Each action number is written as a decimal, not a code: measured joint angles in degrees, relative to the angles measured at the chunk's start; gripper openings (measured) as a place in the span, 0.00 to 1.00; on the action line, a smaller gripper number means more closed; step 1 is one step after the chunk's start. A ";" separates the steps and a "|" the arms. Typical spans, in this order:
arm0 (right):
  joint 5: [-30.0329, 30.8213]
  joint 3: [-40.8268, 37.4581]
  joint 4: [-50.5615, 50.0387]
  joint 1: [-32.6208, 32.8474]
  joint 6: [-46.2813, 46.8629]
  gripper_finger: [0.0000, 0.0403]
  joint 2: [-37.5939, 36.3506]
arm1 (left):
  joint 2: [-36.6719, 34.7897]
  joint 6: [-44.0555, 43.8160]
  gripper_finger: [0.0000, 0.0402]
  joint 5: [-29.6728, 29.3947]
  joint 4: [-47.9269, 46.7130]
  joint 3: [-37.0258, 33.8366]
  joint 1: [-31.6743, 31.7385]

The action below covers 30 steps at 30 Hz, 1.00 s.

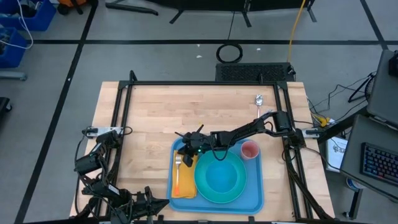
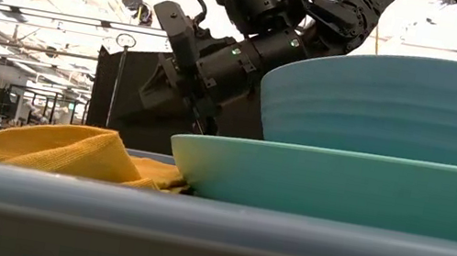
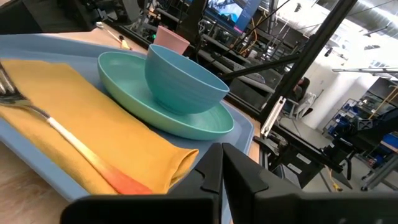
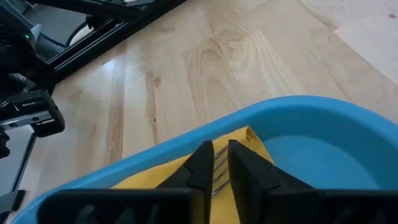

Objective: Set up tray
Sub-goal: Put the orange fork on top of the napkin, then put the spoon beside the fork on top of the napkin

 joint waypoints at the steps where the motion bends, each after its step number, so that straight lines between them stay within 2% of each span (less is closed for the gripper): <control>1: -0.22 0.00 0.00 0.00 0.00 0.12 0.00 | 0.00 0.00 0.01 0.00 0.00 0.00 0.00; 9: 0.21 -0.02 1.83 0.00 -1.06 0.25 0.00 | 0.00 0.00 0.06 0.00 0.00 0.00 0.00; 15: -0.28 -0.04 7.73 0.99 -5.17 0.30 -0.72 | 0.00 0.33 0.07 0.00 0.00 0.00 0.00; 23: -6.22 -0.07 5.80 2.71 -6.47 0.27 -5.76 | 0.00 0.88 0.02 0.42 -0.02 0.00 0.00; 26: -9.81 -0.09 3.69 3.31 -6.99 0.24 -9.94 | 0.00 1.44 0.01 1.28 -0.02 0.00 0.02; 30: -10.16 -0.07 -3.98 4.33 -9.92 0.21 -17.80 | 0.00 1.44 0.04 1.54 -0.02 0.00 0.28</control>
